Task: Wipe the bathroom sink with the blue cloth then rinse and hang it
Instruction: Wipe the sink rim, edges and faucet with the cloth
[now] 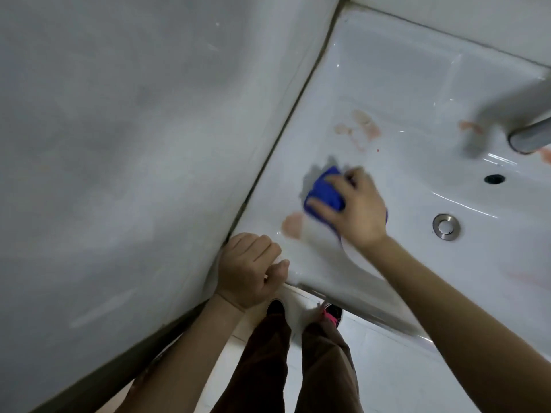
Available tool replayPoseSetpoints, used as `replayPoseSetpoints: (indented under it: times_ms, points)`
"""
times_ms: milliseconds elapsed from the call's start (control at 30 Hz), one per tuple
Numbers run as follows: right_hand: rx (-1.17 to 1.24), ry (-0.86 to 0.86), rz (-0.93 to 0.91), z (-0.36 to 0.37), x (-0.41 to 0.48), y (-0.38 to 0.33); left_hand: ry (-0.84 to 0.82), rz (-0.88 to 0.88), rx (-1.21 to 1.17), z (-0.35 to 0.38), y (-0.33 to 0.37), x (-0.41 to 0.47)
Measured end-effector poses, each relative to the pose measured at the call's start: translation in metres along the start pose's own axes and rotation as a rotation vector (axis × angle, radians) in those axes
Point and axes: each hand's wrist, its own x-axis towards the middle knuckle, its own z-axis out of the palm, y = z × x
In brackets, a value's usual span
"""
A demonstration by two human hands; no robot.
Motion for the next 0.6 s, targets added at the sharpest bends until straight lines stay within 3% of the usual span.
replayPoseSetpoints:
  times_ms: [67, 133, 300, 367, 533, 600]
  points:
    - [-0.054, 0.076, 0.204, 0.0, 0.055, 0.011, 0.003, -0.021, -0.047, 0.0, -0.001, -0.006]
    - [-0.131, 0.052, 0.242, 0.0, 0.074, 0.003, -0.023, -0.048, -0.055, -0.004, -0.001, -0.016]
    - [-0.065, -0.168, -0.301, 0.006, -0.031, -0.046, -0.119, -0.067, -0.102, -0.015, -0.001, -0.019]
    - [-0.05, -0.219, -0.383, 0.002, -0.021, -0.032, -0.126, -0.092, -0.132, -0.014, 0.0, -0.019]
    - [-0.128, -0.03, 0.089, 0.011, 0.08, -0.024, -0.14, -0.142, -0.138, -0.014, 0.001, -0.017]
    - [-0.094, -0.049, 0.052, 0.016, 0.053, -0.047, -0.152, -0.175, -0.153, -0.017, 0.004, -0.016]
